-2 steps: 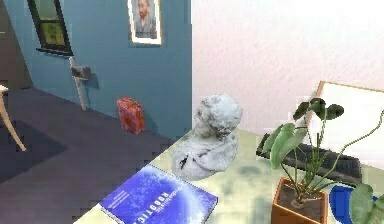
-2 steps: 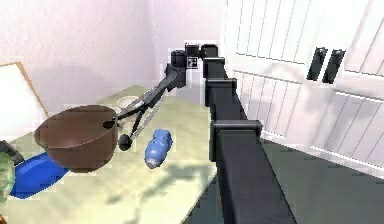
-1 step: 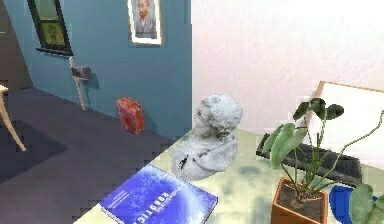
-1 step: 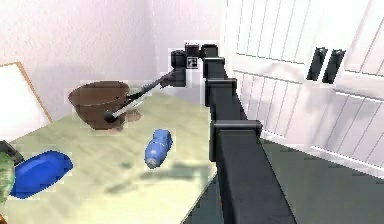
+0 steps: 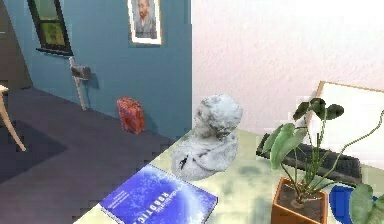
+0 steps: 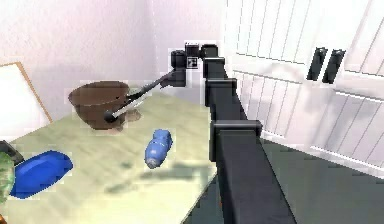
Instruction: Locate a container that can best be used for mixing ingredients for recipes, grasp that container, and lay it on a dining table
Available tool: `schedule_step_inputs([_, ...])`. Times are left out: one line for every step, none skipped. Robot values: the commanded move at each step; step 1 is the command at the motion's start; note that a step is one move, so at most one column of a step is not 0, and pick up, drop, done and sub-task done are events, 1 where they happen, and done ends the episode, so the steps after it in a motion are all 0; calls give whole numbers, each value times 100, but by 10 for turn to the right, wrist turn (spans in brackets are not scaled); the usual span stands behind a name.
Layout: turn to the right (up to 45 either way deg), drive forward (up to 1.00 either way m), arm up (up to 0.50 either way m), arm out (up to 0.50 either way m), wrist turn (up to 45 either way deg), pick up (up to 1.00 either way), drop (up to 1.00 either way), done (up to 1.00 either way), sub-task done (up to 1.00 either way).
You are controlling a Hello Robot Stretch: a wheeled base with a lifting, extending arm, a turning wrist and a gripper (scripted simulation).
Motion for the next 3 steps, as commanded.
schedule_step_inputs([0, 0, 0, 0, 0, 0, 100, 0, 0])
schedule_step_inputs([0, 0, 0, -10, 0, 0, 0, 0, 0])
schedule_step_inputs([0, 0, 0, 0, 0, 0, 0, 100, 0])
